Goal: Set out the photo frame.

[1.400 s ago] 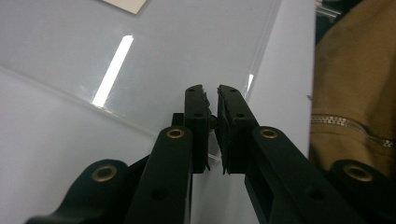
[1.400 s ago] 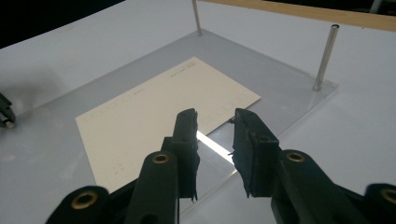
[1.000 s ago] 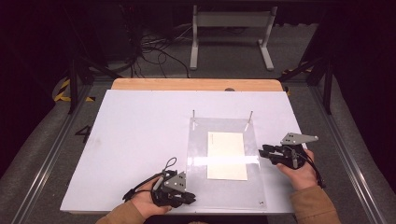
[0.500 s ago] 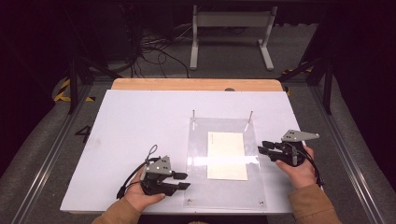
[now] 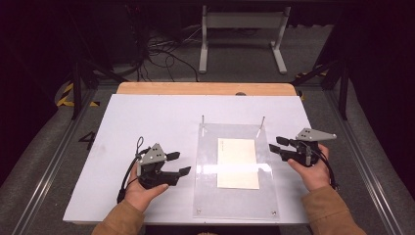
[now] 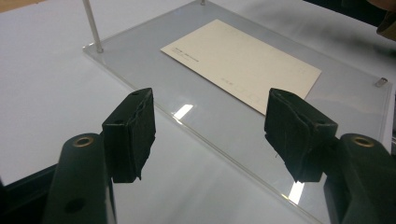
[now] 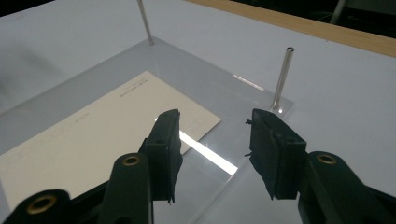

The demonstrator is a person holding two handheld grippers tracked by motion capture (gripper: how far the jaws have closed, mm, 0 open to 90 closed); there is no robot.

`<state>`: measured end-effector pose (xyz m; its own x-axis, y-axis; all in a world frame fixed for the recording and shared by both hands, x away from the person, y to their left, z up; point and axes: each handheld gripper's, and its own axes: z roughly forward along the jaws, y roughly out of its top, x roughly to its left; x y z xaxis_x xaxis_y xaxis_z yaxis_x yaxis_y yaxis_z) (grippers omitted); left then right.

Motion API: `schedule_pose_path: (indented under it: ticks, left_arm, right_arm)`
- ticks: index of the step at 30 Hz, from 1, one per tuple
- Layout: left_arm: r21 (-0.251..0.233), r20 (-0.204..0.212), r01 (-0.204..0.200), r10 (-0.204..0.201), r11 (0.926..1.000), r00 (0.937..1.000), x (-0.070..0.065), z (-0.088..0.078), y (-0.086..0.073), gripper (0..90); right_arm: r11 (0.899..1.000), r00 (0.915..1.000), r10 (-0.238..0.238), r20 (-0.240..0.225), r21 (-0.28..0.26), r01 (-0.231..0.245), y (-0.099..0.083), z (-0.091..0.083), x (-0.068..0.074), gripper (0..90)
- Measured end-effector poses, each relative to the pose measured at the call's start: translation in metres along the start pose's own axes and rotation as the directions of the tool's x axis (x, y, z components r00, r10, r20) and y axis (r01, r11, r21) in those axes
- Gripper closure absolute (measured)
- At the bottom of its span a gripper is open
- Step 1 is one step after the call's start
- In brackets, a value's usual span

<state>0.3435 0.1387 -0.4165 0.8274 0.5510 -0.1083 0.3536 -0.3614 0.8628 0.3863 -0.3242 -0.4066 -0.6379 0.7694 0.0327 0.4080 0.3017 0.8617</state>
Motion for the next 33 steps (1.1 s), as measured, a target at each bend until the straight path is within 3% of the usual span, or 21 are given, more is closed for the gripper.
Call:
schedule_pose_path:
  ticks: [6,10,13,16,19,26,29,33]
  left_arm:
    - [0.006,-0.024,-0.004,0.004,1.0000,0.9997,-0.001,-0.005,-0.006,34.5]
    - [0.012,-0.028,-0.003,0.003,0.9999,0.9996,-0.001,-0.007,-0.009,34.8]
    - [0.000,0.003,0.003,-0.003,1.0000,1.0000,-0.001,-0.010,-0.013,36.3]
    - [0.005,0.001,-0.003,0.003,1.0000,1.0000,-0.002,-0.011,-0.017,37.0]
    - [0.013,-0.007,-0.003,0.003,0.9999,1.0000,-0.003,-0.010,-0.019,36.9]
    - [0.011,0.005,0.001,-0.002,0.9999,1.0000,-0.004,-0.008,-0.022,37.0]
    - [0.015,0.011,0.005,-0.006,0.9999,0.9999,-0.004,-0.007,-0.022,37.1]
    - [0.017,0.028,0.008,-0.008,0.9998,0.9996,-0.002,-0.005,-0.023,37.4]
  right_arm:
    - [1.000,1.0000,0.006,-0.005,-0.005,-0.006,0.017,0.015,-0.011,59.0]
    - [1.000,0.9992,0.020,0.035,0.013,-0.020,0.024,0.026,-0.020,59.3]
    - [1.000,0.9973,-0.002,0.074,0.022,0.000,0.030,0.037,-0.032,61.9]
    - [0.999,0.9970,-0.009,0.076,-0.033,0.011,0.029,0.049,-0.043,62.6]
    - [1.000,0.9965,0.010,0.083,-0.004,-0.010,0.028,0.060,-0.049,63.3]
    - [1.000,0.9981,0.001,0.062,-0.007,0.000,0.031,0.077,-0.052,69.5]
    - [1.000,0.9987,0.020,0.046,0.004,-0.021,0.031,0.085,-0.053,68.0]
    - [1.000,0.9981,0.016,0.059,0.022,-0.018,0.032,0.090,-0.052,72.0]
